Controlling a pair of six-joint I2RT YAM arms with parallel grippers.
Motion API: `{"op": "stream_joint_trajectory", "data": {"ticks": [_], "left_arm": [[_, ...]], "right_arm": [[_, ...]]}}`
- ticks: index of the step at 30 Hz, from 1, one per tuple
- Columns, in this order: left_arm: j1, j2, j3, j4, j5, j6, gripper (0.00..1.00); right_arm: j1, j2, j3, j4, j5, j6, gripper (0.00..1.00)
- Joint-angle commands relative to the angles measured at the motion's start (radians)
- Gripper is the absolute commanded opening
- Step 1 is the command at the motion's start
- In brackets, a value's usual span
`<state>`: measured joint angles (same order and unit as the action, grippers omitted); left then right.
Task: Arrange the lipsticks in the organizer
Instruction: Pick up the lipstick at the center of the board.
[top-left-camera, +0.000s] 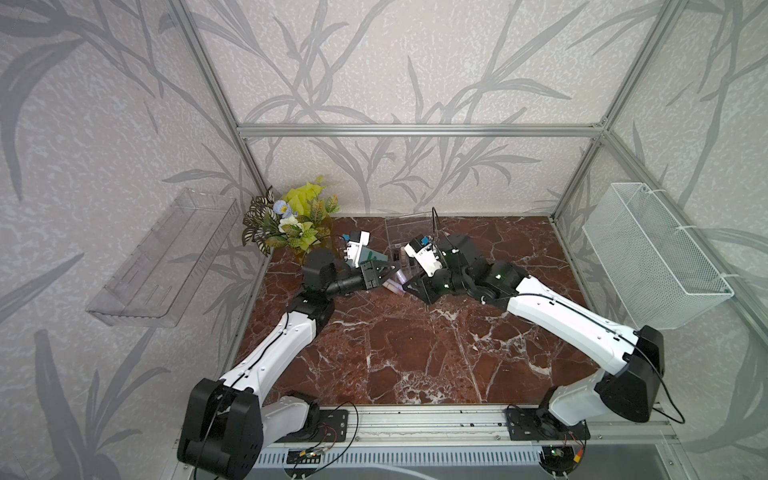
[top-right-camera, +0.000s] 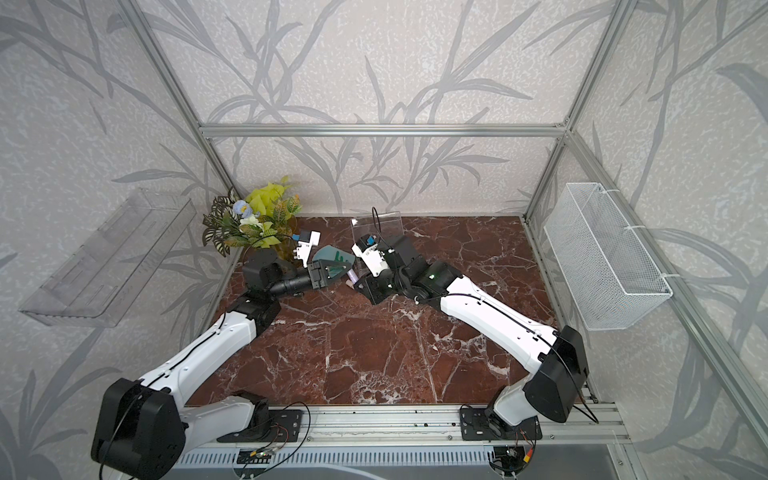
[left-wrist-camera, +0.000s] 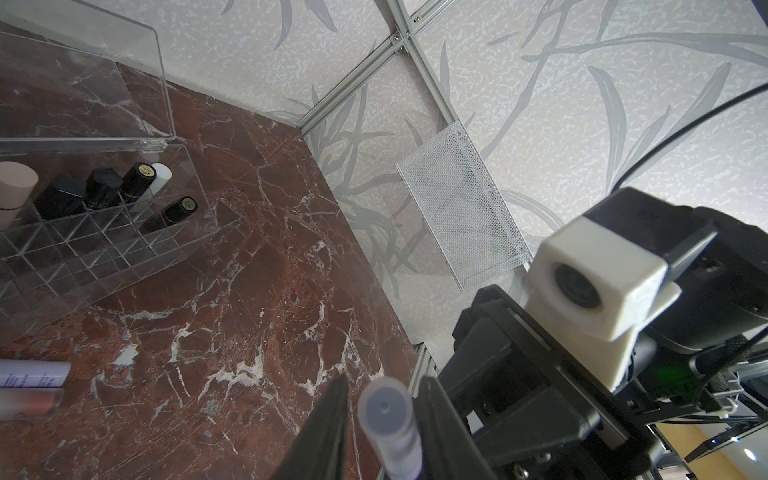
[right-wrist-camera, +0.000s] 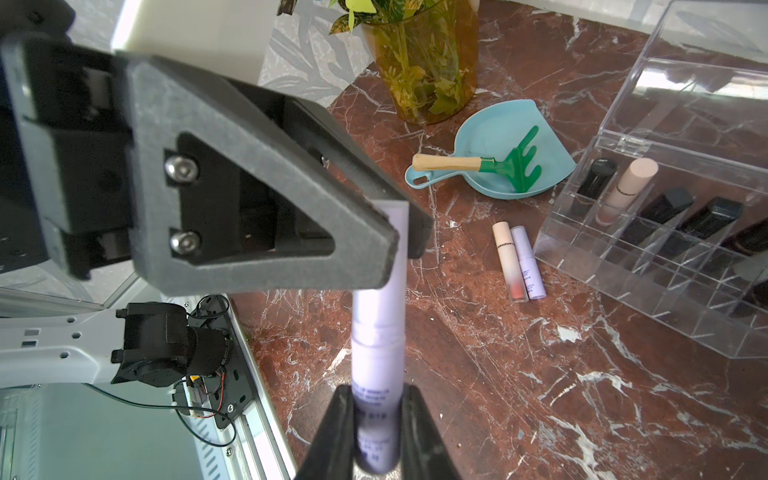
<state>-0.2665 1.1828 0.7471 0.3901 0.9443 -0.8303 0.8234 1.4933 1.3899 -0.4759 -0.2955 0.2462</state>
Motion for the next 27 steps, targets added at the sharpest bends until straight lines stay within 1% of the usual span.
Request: {"op": "stream_joint_trajectory", "data": {"ticks": [1, 3, 8, 9, 11, 12, 13, 17, 20, 22, 23, 25, 27], "left_arm": [[-0.002, 0.006, 0.026, 0.042, 0.025, -0.006, 0.32], [-0.002, 0.006, 0.027, 0.043, 0.024, -0.007, 0.3], [-0.003, 0.008, 0.033, 0.036, 0.018, -0.001, 0.19], [-0.002, 0.01, 0.034, 0.036, 0.015, 0.001, 0.17], [-0.002, 0.018, 0.038, 0.029, 0.005, 0.012, 0.14], [-0.002, 0.023, 0.044, 0.013, -0.01, 0.032, 0.13], [-0.003, 0.028, 0.053, -0.02, -0.028, 0.061, 0.12], [-0.008, 0.062, 0.116, -0.158, -0.145, 0.196, 0.09], [-0.031, 0.098, 0.181, -0.245, -0.265, 0.287, 0.08], [-0.064, 0.126, 0.236, -0.293, -0.359, 0.352, 0.08], [-0.081, 0.142, 0.26, -0.31, -0.399, 0.379, 0.08], [-0.128, 0.183, 0.314, -0.344, -0.51, 0.447, 0.08], [-0.172, 0.227, 0.352, -0.35, -0.594, 0.496, 0.08]], "right_arm": [[0.006, 0.003, 0.023, 0.002, -0.016, -0.002, 0.13], [0.006, 0.004, 0.024, -0.004, -0.01, -0.006, 0.13], [0.006, 0.003, 0.027, -0.018, 0.008, -0.013, 0.14], [0.006, 0.004, 0.028, -0.022, 0.022, -0.013, 0.19], [0.005, -0.003, 0.026, -0.028, 0.06, -0.007, 0.32], [0.003, -0.008, 0.024, -0.035, 0.075, -0.007, 0.4], [0.002, -0.015, 0.022, -0.04, 0.09, -0.007, 0.45], [-0.031, -0.079, -0.022, -0.043, 0.137, 0.014, 0.64], [-0.081, -0.143, -0.074, -0.042, 0.154, 0.04, 0.75], [-0.131, -0.185, -0.111, -0.039, 0.145, 0.062, 0.8], [-0.155, -0.201, -0.128, -0.035, 0.134, 0.072, 0.81], [-0.204, -0.234, -0.16, -0.029, 0.11, 0.092, 0.81], [-0.235, -0.258, -0.185, -0.025, 0.098, 0.099, 0.81]]}}
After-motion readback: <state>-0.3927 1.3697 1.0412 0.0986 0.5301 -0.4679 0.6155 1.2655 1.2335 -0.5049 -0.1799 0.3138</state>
